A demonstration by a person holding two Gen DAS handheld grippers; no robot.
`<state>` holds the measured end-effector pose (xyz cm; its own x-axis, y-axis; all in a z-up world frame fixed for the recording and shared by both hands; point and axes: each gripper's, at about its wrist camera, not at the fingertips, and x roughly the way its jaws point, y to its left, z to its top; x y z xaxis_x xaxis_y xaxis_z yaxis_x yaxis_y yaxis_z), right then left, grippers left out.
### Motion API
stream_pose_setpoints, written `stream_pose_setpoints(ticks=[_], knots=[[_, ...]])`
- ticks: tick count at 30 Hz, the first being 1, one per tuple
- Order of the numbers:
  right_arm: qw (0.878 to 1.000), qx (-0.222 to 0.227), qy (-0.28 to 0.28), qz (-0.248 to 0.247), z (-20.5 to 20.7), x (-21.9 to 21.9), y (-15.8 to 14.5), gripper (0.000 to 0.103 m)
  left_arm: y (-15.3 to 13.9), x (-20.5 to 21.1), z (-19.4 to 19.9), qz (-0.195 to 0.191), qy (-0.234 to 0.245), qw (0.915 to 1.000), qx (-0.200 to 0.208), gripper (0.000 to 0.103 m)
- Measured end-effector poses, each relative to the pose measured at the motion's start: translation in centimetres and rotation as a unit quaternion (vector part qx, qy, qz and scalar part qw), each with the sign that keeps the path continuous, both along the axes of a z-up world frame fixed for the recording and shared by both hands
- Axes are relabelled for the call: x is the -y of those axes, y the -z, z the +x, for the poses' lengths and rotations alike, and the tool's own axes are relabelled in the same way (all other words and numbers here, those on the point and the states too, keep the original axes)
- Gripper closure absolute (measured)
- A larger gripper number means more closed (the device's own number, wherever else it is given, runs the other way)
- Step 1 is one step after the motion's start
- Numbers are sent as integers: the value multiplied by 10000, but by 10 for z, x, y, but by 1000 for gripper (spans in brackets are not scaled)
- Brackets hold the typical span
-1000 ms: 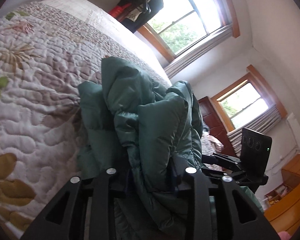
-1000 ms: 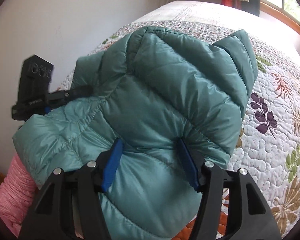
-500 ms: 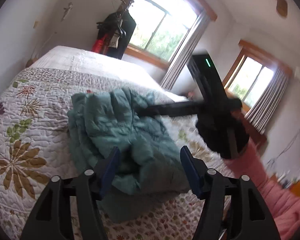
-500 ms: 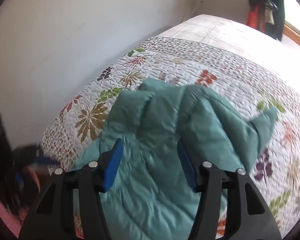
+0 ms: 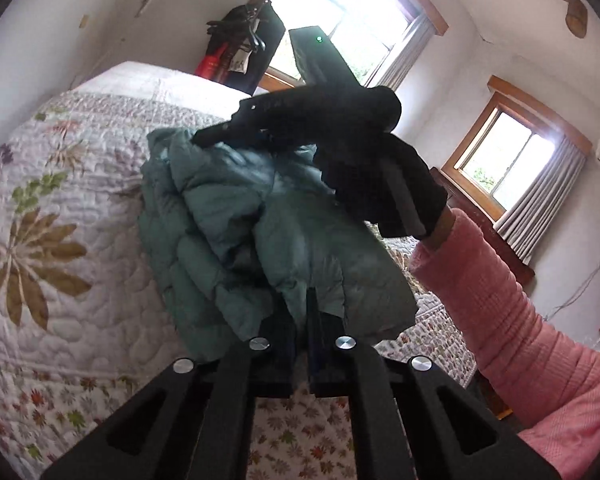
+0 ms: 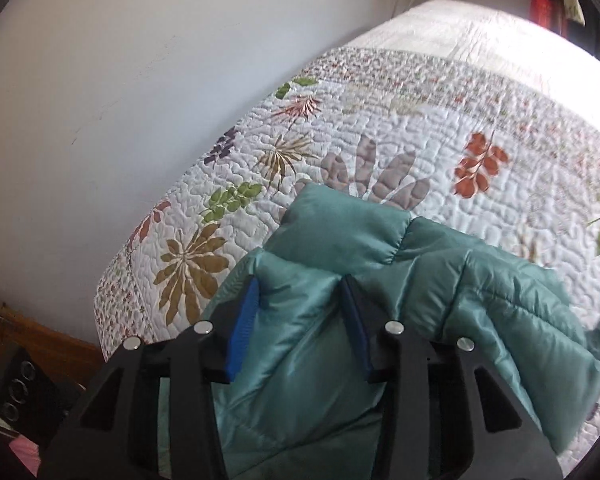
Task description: Fold large clothes
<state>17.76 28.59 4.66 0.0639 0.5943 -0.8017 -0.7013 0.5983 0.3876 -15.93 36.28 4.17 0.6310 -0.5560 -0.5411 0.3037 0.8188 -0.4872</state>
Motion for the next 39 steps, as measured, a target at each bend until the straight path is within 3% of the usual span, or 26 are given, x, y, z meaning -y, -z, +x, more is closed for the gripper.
stream_pose_setpoints(ticks=[2,9,15,18,22,27,30,35,39], knots=[[9998,-165,31,-109,3,-5,11,63,15,-3,-2,-105,-55,9999,-98,100],[9994,-343,68,-53,7,-13,32,63,39,6,-4,211,-168,9996,-93,100],[9987,-423,205,190,4,-3,28,63,44,4,-2,150,-113,9996,-226,99],[9978,-444,314,383,-1,18,12,61,26,-2,-8,212,-71,9995,-207,94],[9982,-268,406,361,-18,58,-13,59,-16,-15,-17,351,-161,9988,290,66],[9986,-27,455,267,-56,104,-38,59,-58,-14,14,187,-80,9971,739,65],[9990,83,422,129,-85,120,-41,59,-73,5,52,429,-10,9955,845,63],[9995,200,257,52,-126,134,-35,59,-62,18,110,697,112,9969,347,63],[9997,118,193,-11,-141,132,-18,59,-25,9,125,991,-32,9949,-206,66]])
